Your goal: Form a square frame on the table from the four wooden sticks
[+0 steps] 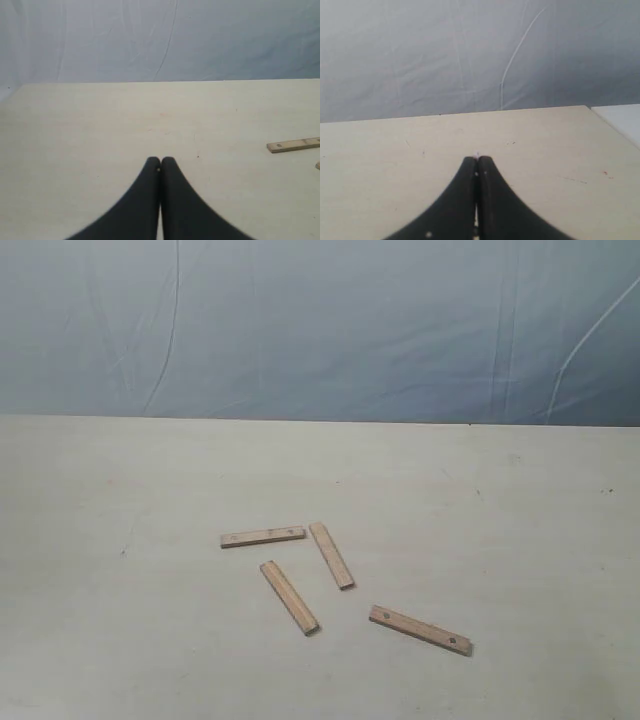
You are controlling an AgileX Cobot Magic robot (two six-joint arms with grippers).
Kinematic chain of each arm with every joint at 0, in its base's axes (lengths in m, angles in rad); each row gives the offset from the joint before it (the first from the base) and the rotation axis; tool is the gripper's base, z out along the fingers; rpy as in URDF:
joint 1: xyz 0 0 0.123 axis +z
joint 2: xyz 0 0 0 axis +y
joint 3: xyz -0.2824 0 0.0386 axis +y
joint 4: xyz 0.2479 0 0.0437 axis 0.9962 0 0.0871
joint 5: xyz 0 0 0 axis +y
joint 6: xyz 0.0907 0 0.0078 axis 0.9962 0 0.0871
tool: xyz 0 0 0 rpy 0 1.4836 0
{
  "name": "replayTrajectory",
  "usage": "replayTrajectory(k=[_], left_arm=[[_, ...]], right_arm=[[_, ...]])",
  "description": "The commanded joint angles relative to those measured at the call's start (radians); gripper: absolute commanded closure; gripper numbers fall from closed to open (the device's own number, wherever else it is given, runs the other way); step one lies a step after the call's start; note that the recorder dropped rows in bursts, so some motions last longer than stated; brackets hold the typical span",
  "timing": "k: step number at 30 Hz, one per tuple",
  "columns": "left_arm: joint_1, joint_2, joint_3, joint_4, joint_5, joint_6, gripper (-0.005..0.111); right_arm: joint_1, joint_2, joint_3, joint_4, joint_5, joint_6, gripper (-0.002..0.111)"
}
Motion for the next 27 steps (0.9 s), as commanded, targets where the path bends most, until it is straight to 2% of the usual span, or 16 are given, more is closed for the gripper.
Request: replayTrajectory(k=[1, 3, 7, 10, 13, 17, 19, 24, 27], left_arm=[[0.006, -0.005, 0.001, 0.001, -0.070, -0.005, 0.107], [0.006, -0.005, 0.001, -0.022, -0.148, -0.006, 0.107], [0.006, -0.005, 0.001, -0.204, -0.374, -0.065, 0.107], [0.006, -0.005, 0.001, -0.304, -0.521, -0.237, 0.107], [0.006, -0.005, 0.001, -0.308, -0.585, -0.436, 0.107], [0.006, -0.005, -0.011, -0.140, -0.828, -0.637, 0.107], [0.006, 0.023, -0.095, -0.026, -0.910, -0.680, 0.107], [0.006, 0.235, -0.330, 0.157, -0.904, -0.787, 0.107], [0.006, 0.373, -0.459, 0.438, -0.794, -0.959, 0.107]], right_arm=[[0.003, -0.003, -0.003, -0.001, -0.007, 0.001, 0.109], [0.003, -0.003, -0.003, -0.001, -0.007, 0.001, 0.109], [0.003, -0.003, -0.003, -0.001, -0.007, 0.001, 0.109], [0.003, -0.003, -0.003, -0.001, -0.007, 0.001, 0.109], [0.003, -0.003, -0.003, -0.001, -0.009, 0.001, 0.109], [0.003, -0.003, -0.003, -0.001, -0.009, 0.001, 0.109], [0.003, -0.003, -0.003, -0.001, -0.009, 0.001, 0.109], [0.003, -0.003, -0.003, -0.001, -0.009, 0.001, 0.109], [0.003, -0.003, -0.003, -0.001, -0.009, 0.001, 0.109]])
